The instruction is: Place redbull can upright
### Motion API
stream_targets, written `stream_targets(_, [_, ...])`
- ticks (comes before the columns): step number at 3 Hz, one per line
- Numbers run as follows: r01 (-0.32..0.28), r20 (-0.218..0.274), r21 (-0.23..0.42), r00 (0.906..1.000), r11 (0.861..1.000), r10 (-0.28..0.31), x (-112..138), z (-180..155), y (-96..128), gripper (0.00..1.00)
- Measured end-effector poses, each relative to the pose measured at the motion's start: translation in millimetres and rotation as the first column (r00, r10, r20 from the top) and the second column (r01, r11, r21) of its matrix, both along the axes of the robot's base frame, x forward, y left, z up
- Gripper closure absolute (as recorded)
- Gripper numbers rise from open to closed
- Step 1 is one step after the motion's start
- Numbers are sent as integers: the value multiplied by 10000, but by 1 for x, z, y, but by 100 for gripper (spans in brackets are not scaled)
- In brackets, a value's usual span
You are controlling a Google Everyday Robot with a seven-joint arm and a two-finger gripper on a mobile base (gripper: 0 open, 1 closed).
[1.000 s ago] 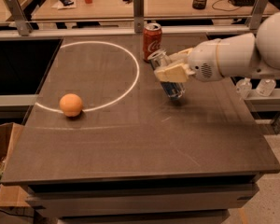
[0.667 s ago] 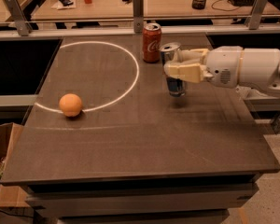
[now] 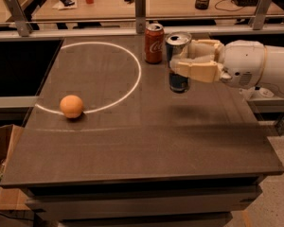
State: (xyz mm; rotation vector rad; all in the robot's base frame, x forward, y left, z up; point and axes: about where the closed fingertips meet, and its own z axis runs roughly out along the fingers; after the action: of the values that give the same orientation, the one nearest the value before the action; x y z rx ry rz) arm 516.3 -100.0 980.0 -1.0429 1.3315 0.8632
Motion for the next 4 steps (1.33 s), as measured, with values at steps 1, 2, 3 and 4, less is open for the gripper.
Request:
stream_targets(1, [59, -10, -893, 10000, 9960, -60, -13, -7, -2, 100])
stream_targets(2, [77, -18, -1067, 10000, 9943, -79, -15, -8, -2, 100])
stream_targets(3, [481, -353, -672, 9981, 9966, -505, -19, -15, -6, 100])
stream_targets(4, [960, -734, 194, 9928, 9952, -944, -28, -27, -14, 100])
